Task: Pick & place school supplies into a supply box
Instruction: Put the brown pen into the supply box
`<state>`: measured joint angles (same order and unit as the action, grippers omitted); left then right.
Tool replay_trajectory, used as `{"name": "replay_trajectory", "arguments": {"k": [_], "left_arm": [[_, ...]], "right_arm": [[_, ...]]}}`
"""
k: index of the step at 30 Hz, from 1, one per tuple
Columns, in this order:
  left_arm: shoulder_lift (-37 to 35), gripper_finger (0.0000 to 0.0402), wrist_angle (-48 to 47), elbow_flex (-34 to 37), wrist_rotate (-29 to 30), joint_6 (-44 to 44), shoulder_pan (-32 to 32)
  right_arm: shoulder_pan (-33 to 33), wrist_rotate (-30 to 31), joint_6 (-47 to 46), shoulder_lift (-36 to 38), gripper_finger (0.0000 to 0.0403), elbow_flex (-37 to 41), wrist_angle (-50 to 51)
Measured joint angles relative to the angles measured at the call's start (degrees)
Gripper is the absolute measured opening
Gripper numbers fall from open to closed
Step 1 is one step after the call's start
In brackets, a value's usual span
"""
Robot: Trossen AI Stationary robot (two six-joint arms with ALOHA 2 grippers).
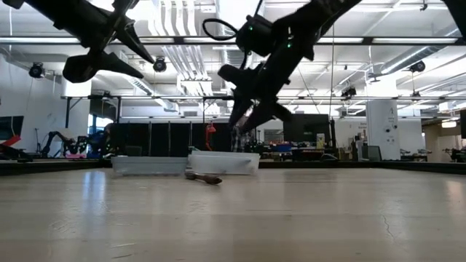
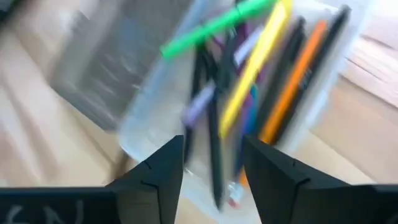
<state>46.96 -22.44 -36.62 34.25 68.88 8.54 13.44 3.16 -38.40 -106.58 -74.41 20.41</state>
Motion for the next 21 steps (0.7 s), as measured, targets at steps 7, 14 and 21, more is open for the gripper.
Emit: {"name": "replay_trajectory", "arguments": {"k": [7,14,21], "left_arm": [[1.6,0.0154,0.0,0.4,-7.2,-2.8,0.0],[2.1,0.0154,0.1,0.4,-9.3,-5.8,0.1],[1.9,0.0154,-0.1,0.4,-15.9,-20.0,0.8]], "right_arm": [[-6.4,1.7,-3.5,0.7,0.0169,-0.2,6.9],[-14.0,0.4,-15.0,0.5,0.0171,-0.2,5.6],[-19.4,8.1,-26.2,0.5,0.0153,-0.2,4.2]]}}
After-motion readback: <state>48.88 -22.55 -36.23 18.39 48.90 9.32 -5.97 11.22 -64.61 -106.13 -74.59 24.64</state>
